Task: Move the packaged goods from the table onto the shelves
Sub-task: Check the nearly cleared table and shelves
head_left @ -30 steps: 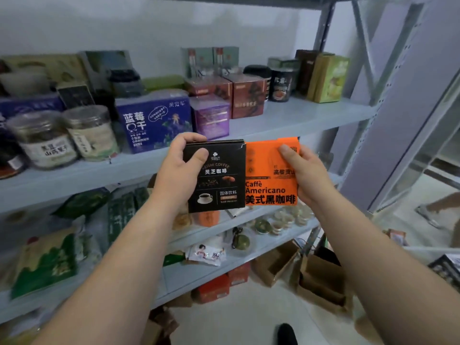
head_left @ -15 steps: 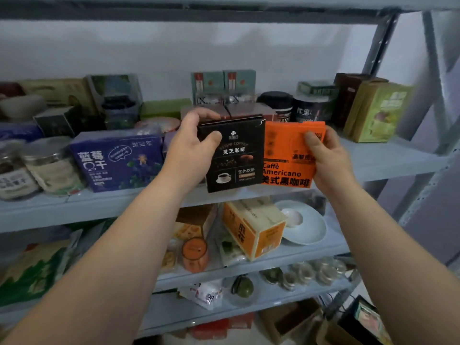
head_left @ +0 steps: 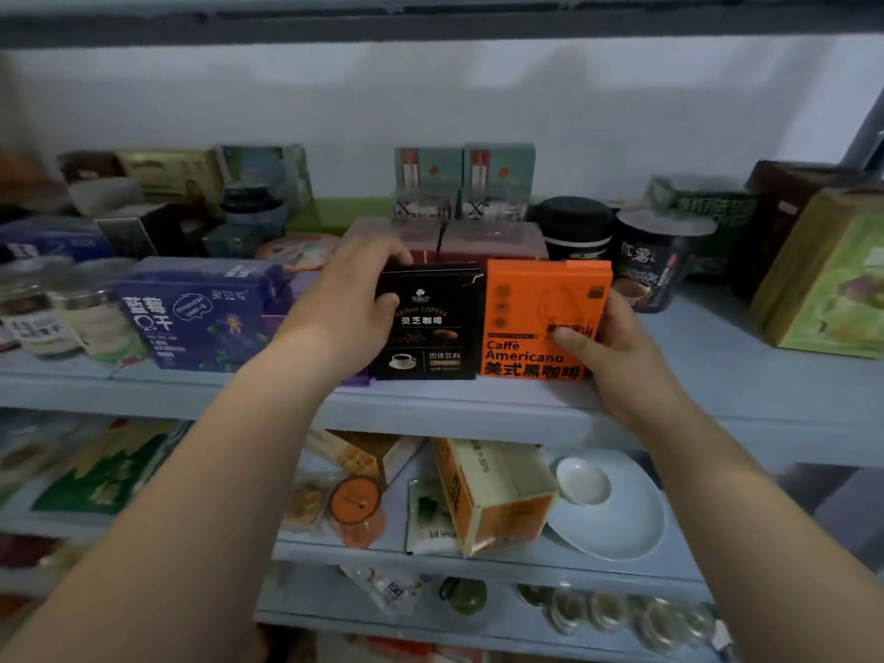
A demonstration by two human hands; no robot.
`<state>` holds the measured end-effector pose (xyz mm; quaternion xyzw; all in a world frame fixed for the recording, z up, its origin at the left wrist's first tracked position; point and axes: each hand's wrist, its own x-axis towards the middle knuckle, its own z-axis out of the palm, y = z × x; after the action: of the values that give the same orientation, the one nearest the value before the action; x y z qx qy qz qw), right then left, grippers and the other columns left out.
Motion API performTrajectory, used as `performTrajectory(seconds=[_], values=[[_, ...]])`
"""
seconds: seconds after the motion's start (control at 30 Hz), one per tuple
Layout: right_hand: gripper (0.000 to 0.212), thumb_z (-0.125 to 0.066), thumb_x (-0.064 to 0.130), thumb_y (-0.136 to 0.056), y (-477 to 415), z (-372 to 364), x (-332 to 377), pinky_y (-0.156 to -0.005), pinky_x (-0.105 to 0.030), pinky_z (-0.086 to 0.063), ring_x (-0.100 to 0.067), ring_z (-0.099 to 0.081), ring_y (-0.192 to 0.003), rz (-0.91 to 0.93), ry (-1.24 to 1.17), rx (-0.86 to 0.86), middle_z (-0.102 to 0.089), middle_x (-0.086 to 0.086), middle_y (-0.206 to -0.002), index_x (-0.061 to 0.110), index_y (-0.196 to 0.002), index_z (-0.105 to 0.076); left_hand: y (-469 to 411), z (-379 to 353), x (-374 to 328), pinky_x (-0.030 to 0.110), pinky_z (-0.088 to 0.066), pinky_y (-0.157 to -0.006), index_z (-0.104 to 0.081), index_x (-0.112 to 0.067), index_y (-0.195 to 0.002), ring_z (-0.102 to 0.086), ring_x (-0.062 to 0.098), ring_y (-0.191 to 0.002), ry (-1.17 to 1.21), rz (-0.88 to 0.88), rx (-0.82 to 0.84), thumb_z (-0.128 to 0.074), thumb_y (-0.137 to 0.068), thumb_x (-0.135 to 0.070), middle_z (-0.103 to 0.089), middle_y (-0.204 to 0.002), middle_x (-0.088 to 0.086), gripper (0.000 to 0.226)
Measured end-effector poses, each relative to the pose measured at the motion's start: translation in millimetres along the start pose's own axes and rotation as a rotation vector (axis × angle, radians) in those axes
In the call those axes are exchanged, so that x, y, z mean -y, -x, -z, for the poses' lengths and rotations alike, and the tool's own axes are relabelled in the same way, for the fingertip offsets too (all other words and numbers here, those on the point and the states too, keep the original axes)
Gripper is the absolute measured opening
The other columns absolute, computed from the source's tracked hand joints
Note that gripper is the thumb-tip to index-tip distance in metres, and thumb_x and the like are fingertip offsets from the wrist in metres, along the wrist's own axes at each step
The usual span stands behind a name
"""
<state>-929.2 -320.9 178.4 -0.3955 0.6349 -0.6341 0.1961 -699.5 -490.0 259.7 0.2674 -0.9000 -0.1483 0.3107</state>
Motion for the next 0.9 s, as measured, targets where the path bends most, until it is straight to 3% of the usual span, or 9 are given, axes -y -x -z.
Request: performTrajectory(seconds=[0.17,0.3,0.37,0.47,0.6,0.77,0.83,0.9], values=[[0.054,-0.067,0.023,-0.078,-2,0,-2,-0.102,-0.053,-0.049,-0.015,-0.066,-0.112,0.013,0.071,0.014,-0.071,0.009,-0.116,0.045,-0.126,-0.055,4,-13,1,0.042,-0.026,-0.116,-0.044,-0.021,-0.142,-0.030,0.027,-0.138,-0.228,-0.078,-0.015,-0.068,-0.087,-0.008,-0.040,-0.145,0.006,0.062],[0.047,-0.064,0.015,-0.083,0,2,-1,-0.098,-0.051,-0.052,-0.013,-0.066,-0.102,0.034,0.127,0.016,-0.070,0.007,-0.107,0.045,-0.119,-0.055,6,-27,3,0.063,-0.026,-0.115,-0.041,-0.017,-0.147,-0.035,0.037,-0.134,-0.405,-0.162,-0.073,-0.079,-0.079,-0.025,-0.044,-0.140,0.013,0.078],[0.048,-0.065,0.022,-0.078,0,1,-1,-0.097,-0.051,-0.052,-0.013,-0.067,-0.103,0.037,0.132,0.014,-0.070,0.008,-0.107,0.047,-0.118,-0.054,7,-34,2,0.067,-0.021,-0.116,-0.041,-0.016,-0.146,-0.038,0.038,-0.132,-0.460,-0.175,-0.081,-0.079,-0.077,-0.027,-0.047,-0.135,0.014,0.080],[0.051,-0.070,0.031,-0.072,-1,0,-2,-0.097,-0.050,-0.053,-0.012,-0.067,-0.105,0.038,0.120,0.004,-0.071,0.010,-0.111,0.049,-0.117,-0.054,10,-41,1,0.068,-0.013,-0.118,-0.039,-0.016,-0.148,-0.037,0.039,-0.135,-0.486,-0.161,-0.100,-0.080,-0.076,-0.029,-0.046,-0.137,0.016,0.084],[0.050,-0.076,0.026,-0.081,0,1,-3,-0.098,-0.048,-0.054,-0.009,-0.067,-0.105,0.058,0.132,0.007,-0.070,0.010,-0.114,0.045,-0.121,-0.053,15,-41,-1,0.060,-0.001,-0.119,-0.034,-0.018,-0.152,-0.019,0.040,-0.149,-0.470,-0.155,-0.145,-0.079,-0.079,-0.032,-0.036,-0.152,0.018,0.088],[0.055,-0.077,0.034,-0.081,3,0,0,-0.096,-0.043,-0.055,-0.005,-0.067,-0.104,0.090,0.134,-0.011,-0.069,0.012,-0.115,0.038,-0.129,-0.050,20,-47,-5,0.061,-0.007,-0.122,-0.029,-0.018,-0.156,-0.015,0.040,-0.151,-0.455,-0.169,-0.140,-0.074,-0.084,-0.037,-0.034,-0.154,0.018,0.087],[0.052,-0.076,0.025,-0.087,4,-1,-1,-0.093,-0.035,-0.055,-0.001,-0.066,-0.103,0.123,0.148,-0.040,-0.069,0.016,-0.113,0.039,-0.129,-0.048,23,-51,-6,0.059,-0.009,-0.123,-0.028,-0.017,-0.157,-0.015,0.040,-0.151,-0.438,-0.180,-0.152,-0.070,-0.087,-0.037,-0.033,-0.155,0.018,0.085],[0.050,-0.073,0.021,-0.090,6,-3,0,-0.085,-0.020,-0.054,0.004,-0.064,-0.100,0.167,0.163,-0.060,-0.068,0.020,-0.109,0.045,-0.125,-0.048,27,-54,-9,0.058,-0.009,-0.123,-0.026,-0.017,-0.158,-0.014,0.040,-0.152,-0.436,-0.208,-0.177,-0.064,-0.090,-0.038,-0.031,-0.158,0.018,0.081]])
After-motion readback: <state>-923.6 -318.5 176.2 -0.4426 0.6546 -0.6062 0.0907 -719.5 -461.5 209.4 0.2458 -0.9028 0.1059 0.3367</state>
